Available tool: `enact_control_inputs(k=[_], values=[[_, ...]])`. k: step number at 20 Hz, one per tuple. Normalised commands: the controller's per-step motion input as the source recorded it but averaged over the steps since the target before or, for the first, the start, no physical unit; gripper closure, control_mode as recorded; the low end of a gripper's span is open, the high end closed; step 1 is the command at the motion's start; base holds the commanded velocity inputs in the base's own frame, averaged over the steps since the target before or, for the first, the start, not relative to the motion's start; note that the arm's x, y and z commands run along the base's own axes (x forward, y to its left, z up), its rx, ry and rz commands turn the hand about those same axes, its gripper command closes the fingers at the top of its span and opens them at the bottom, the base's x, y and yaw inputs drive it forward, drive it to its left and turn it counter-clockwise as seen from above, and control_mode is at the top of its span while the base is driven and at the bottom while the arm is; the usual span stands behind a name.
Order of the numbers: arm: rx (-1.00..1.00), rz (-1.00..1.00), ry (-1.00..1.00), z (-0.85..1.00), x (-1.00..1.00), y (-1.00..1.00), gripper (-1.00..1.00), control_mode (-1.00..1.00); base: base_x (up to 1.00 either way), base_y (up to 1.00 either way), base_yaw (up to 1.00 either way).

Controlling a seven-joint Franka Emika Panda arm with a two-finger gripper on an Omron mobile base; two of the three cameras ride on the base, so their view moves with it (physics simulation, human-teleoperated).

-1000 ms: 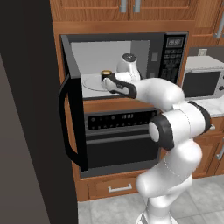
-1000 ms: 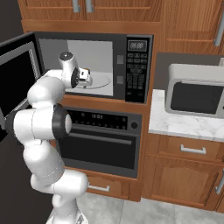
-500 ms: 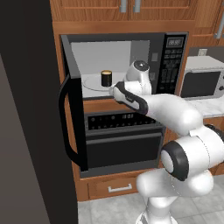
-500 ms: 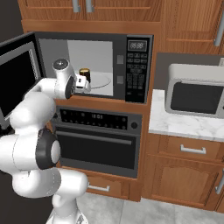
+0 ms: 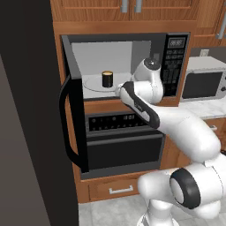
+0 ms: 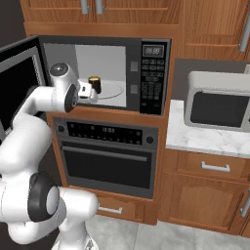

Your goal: Pick the mug from the counter and place it inside the microwave. Then close the microwave.

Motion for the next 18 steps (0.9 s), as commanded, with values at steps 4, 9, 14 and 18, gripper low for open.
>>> enact_control_inputs(k=[4, 9, 14, 18], values=[[0.00, 0.00, -0.03, 0.11, -0.75, -0.01, -1.00, -1.00, 0.00, 0.00, 0.00], [0.00, 0.00, -0.12, 0.00, -0.66, 0.00, -1.00, -1.00, 0.00, 0.00, 0.00], [0.00, 0.00, -0.10, 0.09, -0.48, 0.00, -1.00, -1.00, 0.00, 0.00, 0.00], [0.00, 0.00, -0.08, 0.22, -0.59, 0.00, -1.00, -1.00, 0.00, 0.00, 0.00]])
